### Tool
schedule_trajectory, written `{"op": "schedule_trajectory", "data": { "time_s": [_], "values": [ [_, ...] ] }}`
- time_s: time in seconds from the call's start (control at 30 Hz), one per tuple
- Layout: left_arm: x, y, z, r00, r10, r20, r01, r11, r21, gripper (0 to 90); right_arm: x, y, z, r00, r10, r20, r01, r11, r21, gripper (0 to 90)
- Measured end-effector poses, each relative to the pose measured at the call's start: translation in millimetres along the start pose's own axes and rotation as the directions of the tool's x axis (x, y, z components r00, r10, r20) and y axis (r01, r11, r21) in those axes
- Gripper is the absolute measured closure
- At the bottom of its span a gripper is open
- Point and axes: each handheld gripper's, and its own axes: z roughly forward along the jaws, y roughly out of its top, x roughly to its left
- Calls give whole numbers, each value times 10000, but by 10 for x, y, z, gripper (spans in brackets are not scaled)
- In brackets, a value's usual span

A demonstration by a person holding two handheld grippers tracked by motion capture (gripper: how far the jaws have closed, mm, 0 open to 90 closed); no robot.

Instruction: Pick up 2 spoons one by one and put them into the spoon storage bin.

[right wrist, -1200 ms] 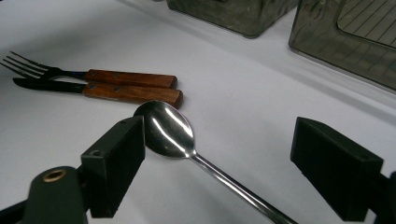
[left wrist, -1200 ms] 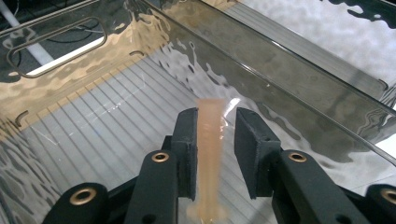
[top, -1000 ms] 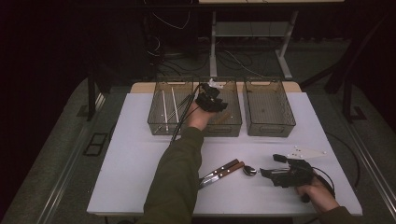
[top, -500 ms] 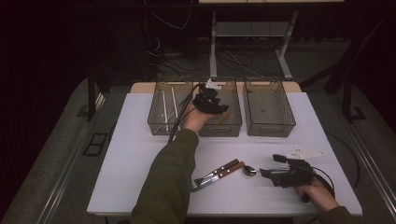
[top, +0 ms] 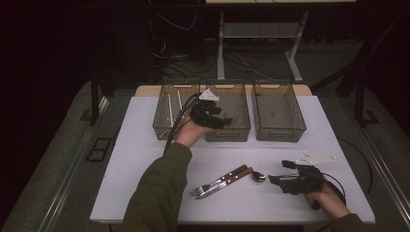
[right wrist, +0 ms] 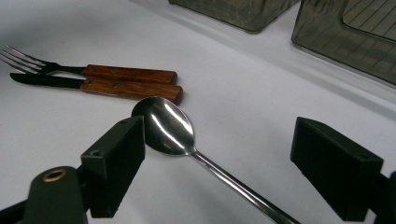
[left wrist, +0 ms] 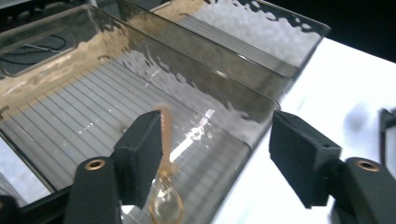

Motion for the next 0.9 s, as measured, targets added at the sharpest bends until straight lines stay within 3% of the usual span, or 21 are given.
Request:
{"op": "schedule_trajectory", "data": {
  "time_s": [0.13,0.43,0.9],
  "values": [
    [-65,-64,-77,9997,196,-138,-195,9998,37,265,0,-3,6,10000,6,24,-6,10000,18,179],
    [-159,-222,-265,9996,191,-224,-194,9997,-133,149,-12,-7,6,10000,33,89,-34,10000,57,179],
    [-272,-634,-536,9991,123,-406,-131,9997,-198,15,-10,-14,18,9999,100,98,-102,9999,129,179]
  ]
}}
